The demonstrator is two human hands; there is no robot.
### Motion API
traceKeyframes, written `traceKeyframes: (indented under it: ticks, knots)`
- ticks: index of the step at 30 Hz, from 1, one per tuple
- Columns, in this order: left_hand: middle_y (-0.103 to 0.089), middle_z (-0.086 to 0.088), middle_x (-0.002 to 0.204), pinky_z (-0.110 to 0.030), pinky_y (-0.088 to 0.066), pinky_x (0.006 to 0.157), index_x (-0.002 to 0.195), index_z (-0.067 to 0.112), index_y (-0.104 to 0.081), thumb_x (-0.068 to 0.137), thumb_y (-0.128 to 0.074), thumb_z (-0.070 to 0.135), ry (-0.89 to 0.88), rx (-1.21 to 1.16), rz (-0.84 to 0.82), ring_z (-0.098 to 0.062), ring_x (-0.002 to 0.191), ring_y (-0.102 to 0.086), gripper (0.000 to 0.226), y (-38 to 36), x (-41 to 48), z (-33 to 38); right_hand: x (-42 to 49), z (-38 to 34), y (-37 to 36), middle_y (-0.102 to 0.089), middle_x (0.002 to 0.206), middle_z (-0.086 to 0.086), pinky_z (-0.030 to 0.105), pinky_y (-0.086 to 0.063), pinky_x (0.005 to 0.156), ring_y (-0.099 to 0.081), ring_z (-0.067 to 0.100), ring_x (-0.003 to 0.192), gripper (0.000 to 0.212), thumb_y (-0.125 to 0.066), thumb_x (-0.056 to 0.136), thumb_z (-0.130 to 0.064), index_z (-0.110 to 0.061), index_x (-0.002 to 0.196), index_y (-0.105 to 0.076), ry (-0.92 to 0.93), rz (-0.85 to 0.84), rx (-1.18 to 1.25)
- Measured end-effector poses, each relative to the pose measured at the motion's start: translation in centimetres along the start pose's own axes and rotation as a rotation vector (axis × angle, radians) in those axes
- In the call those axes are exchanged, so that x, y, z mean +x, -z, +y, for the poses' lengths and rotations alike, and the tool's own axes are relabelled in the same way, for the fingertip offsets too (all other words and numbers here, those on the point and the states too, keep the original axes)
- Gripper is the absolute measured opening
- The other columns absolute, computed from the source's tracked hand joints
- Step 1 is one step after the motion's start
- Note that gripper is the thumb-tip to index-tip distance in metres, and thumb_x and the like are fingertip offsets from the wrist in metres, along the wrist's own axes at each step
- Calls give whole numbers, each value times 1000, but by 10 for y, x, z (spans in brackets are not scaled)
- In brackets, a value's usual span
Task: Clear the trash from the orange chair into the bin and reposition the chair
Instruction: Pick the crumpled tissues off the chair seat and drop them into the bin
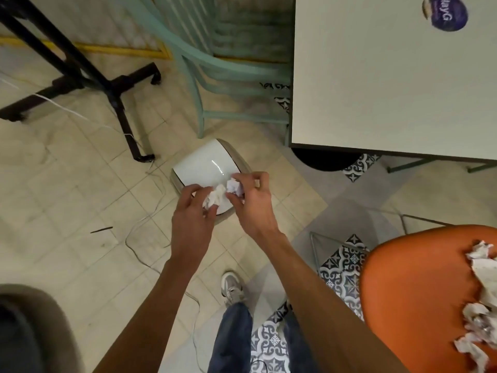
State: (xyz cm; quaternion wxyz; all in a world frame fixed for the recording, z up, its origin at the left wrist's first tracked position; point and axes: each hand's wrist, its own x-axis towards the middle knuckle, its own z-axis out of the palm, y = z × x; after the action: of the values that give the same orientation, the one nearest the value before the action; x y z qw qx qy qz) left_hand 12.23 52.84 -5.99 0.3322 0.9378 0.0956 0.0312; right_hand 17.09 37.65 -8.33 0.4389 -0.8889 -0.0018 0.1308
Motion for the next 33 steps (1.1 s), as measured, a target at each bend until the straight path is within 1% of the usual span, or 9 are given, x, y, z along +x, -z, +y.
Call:
traceKeyframes:
  ticks: [3, 6, 9, 12, 17, 22, 26, 30, 33]
  knots:
    - [-60, -5, 126, -39, -59, 81, 127, 13, -64, 89, -76, 9, 20, 45, -47, -28, 103, -66, 40, 2, 5, -4, 9, -2, -10, -41, 136, 6, 48, -60, 94, -64, 32, 107, 47, -76, 96, -24, -26, 137, -52, -13, -72, -54]
    - [-60, -3, 114, -45, -58, 65, 118, 19, -50, 89, -74, 10, 45, 59, -74, -30, 93, -62, 38, 3, 10, -2, 14, -1, -16, -48, 130, 7, 52, -60, 82, -64, 36, 97, 46, -76, 96, -26, -22, 126, -42, -12, -59, -117]
    - [-55, -3, 112, -46, -58, 59, 113, 21, -46, 92, -71, 12, -31, 220, -147, -29, 92, -60, 34, -3, 18, -2, 18, 3, -20, -46, 136, 9, 52, -60, 80, -66, 39, 92, 37, -71, 100, -27, -14, 126, -49, 9, -69, -249]
    - [-57, -6, 115, -45, -60, 60, 124, 21, -53, 89, -76, 12, -118, 430, -264, -30, 97, -61, 43, -15, 28, -1, 21, 7, -23, -47, 140, 12, 47, -63, 78, -71, 38, 88, 31, -70, 100, -21, -8, 126, -59, 37, -75, -377]
    - [-54, -10, 132, -39, -62, 80, 141, 16, -49, 87, -80, 19, -213, 734, -471, -28, 118, -58, 62, -36, 46, 5, 21, 10, -23, -49, 145, 13, 42, -62, 87, -71, 34, 101, 38, -69, 96, -6, -4, 134, -60, 49, -160, -486]
    - [-60, -9, 131, -37, -59, 84, 134, 14, -56, 94, -73, 20, -184, 902, -531, -26, 121, -60, 43, -46, 56, 8, 22, 10, -24, -39, 160, 12, 39, -58, 96, -69, 33, 113, 52, -69, 95, 1, -2, 145, -53, 65, -222, -523]
    - [-68, -2, 123, -34, -56, 88, 125, 19, -65, 98, -68, 27, -200, 1004, -628, -20, 115, -65, 28, -49, 58, 5, 22, 14, -27, -38, 158, 14, 38, -58, 95, -69, 30, 110, 48, -72, 91, 4, -3, 137, -58, 92, -293, -614]
    - [-70, 2, 119, -31, -55, 83, 123, 22, -66, 98, -67, 31, -239, 1022, -648, -17, 110, -69, 26, -44, 57, 4, 21, 18, -27, -44, 156, 13, 39, -59, 94, -69, 31, 115, 64, -79, 88, -1, -6, 146, -52, 140, -239, -590]
    - [-71, 3, 116, -32, -57, 80, 119, 23, -67, 100, -62, 30, -245, 931, -608, -18, 105, -71, 20, -37, 53, 5, 18, 17, -22, -49, 153, 11, 43, -62, 91, -69, 33, 115, 56, -75, 90, -3, -7, 143, -56, 159, -189, -548]
